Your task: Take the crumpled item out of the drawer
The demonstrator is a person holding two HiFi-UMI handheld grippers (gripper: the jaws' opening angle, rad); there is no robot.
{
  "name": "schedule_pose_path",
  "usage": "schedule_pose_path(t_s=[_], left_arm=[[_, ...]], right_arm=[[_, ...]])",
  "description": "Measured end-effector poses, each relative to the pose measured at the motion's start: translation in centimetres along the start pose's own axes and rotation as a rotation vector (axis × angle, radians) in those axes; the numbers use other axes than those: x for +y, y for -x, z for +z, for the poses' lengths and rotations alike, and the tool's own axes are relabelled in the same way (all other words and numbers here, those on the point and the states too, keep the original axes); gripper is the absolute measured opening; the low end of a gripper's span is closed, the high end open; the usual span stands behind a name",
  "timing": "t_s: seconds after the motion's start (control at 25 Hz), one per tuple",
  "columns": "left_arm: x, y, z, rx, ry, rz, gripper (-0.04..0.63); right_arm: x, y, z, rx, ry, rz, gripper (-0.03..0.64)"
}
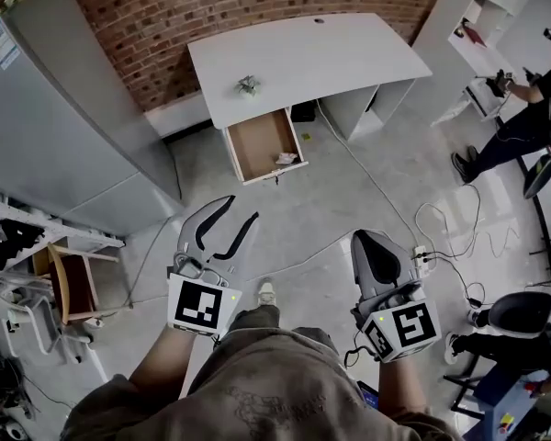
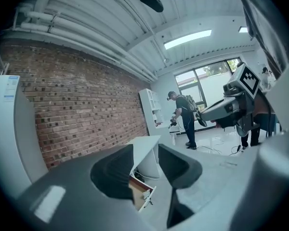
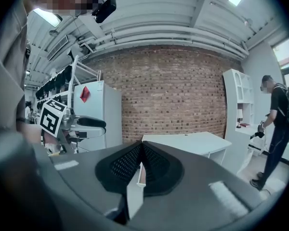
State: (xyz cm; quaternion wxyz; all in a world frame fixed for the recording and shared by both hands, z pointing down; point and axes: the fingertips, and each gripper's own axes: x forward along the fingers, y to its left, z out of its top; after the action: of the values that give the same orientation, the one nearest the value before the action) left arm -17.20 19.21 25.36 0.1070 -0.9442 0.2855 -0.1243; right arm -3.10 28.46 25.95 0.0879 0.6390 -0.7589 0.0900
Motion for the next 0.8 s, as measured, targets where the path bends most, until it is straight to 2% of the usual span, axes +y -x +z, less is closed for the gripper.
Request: schedule_pose_path(t_s=[0.12,0.32,0.44,0.52,0.8], left_arm=[[1.9,-3.1,-1.6,0.022,0.030,-0.021,0.152],[2.8,-7.3,-2.5,0.035,-0.001,-0.079,0.151],[3.3,-9.3,-4.1,0.061,0.034,-0.078,0.152],[4.0,-10.8,-4.4,0.075,0.024,-0.078,0.151],[6.3,-17.2,-5.4,0.127,0.025,-0.046,0.152]], right_arm=[[-1.4,-2.9,0.3,0.028,0.013,-0.015,0.028],[-4.2,-5.7,-1.0,0.073,-0.046,-0.035,0.028],[-6.1,-7.6,-1.9,0.080,-0.091,-0.035,0.028],[-7.3,-9.2,-2.1,0.082,-0.115,-0.026,0.028],[-12.6,-15.2,-2.1,0.098,-0.107,0.023,0.028]])
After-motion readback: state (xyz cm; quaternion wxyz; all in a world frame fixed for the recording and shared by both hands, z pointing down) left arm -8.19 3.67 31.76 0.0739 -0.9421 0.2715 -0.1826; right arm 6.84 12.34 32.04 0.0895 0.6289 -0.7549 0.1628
